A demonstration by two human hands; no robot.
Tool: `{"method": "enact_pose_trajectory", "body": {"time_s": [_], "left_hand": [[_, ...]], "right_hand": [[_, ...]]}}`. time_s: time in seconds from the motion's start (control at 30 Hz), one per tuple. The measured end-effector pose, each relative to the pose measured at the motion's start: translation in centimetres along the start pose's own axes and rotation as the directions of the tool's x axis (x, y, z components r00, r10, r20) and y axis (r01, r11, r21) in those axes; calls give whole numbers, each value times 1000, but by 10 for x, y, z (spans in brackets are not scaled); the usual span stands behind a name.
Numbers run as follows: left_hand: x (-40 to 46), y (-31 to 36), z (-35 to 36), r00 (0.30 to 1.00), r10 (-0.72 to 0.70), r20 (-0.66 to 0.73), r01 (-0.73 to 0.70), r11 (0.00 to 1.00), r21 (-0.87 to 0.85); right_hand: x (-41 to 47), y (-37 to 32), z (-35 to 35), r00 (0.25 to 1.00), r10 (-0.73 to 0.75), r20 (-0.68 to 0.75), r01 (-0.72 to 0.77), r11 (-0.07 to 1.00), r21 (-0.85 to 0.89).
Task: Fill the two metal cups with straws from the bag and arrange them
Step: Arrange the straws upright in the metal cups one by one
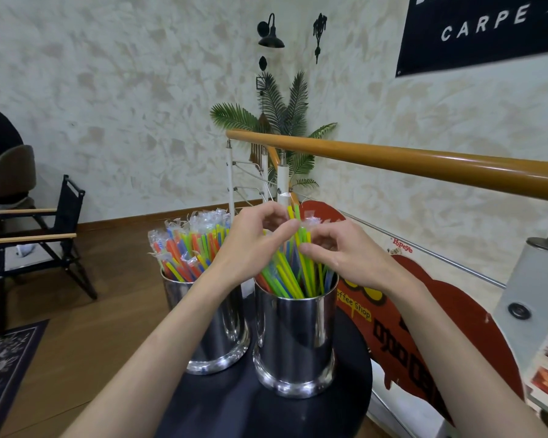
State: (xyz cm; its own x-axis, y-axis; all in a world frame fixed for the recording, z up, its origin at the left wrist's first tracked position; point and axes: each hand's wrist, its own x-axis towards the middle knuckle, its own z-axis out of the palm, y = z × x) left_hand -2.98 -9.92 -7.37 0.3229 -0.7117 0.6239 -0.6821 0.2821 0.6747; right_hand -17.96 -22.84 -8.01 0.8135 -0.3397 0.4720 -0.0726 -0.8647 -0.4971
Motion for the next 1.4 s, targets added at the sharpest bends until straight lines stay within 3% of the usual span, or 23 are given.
{"method": "enact_pose_trajectory", "body": {"time_s": [0.47, 0.73, 1.03, 1.27, 1.4], "left_hand": [[-1, -8, 0, 999, 29, 42, -30, 999, 23], [-3, -15, 4, 987, -86, 138, 53, 972, 228], [-4, -9, 12, 988, -97, 121, 68, 972, 227], [-4, -11, 6, 991, -103, 85, 70, 943, 326], [-3, -10, 1, 985, -102, 136, 52, 943, 329]], "right_hand": [[2, 2, 1, 994, -30, -101, 43, 991, 130], [3, 1, -2, 970, 15, -242, 9, 995, 99], [0, -1, -1, 989, -17, -146, 36, 991, 126], [1, -2, -6, 972, 0, -234, 34, 989, 143], [0, -3, -6, 965, -22, -262, 56, 991, 122]]}}
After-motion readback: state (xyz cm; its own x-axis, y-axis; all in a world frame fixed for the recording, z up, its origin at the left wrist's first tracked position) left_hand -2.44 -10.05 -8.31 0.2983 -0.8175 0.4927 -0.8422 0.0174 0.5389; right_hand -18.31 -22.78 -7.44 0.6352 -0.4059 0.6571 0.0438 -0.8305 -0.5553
